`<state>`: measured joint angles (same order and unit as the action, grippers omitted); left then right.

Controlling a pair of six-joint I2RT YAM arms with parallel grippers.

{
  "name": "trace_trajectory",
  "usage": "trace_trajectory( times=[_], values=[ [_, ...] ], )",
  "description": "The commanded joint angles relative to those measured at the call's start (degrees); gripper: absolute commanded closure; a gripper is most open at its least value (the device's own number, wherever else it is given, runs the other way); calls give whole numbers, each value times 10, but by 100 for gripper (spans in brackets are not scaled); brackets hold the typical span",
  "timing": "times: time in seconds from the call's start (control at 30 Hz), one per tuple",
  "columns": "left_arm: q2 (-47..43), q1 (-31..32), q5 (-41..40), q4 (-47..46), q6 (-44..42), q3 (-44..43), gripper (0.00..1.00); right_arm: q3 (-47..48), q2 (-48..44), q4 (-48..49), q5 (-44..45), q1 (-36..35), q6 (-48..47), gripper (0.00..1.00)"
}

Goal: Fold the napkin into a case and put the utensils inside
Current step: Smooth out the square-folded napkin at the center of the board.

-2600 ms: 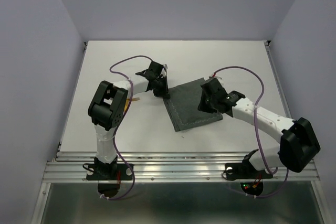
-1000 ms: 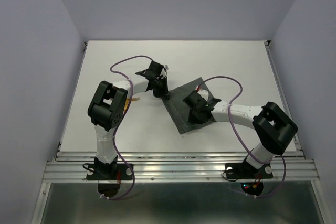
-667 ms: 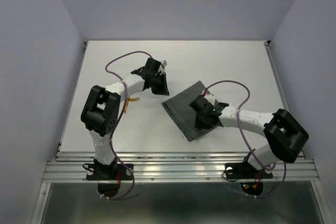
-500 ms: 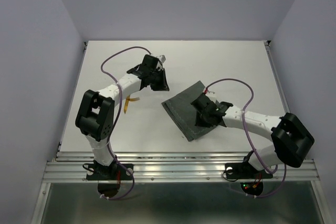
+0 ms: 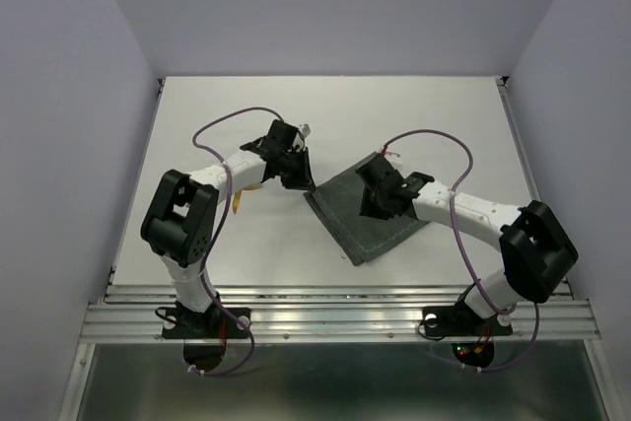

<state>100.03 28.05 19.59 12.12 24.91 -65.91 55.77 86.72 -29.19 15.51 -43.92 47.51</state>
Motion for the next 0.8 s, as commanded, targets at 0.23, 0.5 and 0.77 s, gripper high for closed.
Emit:
trace_trajectory(
  times=[0.23, 0.5, 0.77],
  values=[
    [44, 1, -14, -34, -12, 16, 89, 60, 33, 49, -99, 151, -96, 70],
    [17, 1, -33, -8, -21, -7, 89, 186, 164, 74, -122, 163, -123, 72],
    [54, -1, -14, -7, -34, -19, 89, 243, 268, 96, -145, 198, -112, 75]
  ],
)
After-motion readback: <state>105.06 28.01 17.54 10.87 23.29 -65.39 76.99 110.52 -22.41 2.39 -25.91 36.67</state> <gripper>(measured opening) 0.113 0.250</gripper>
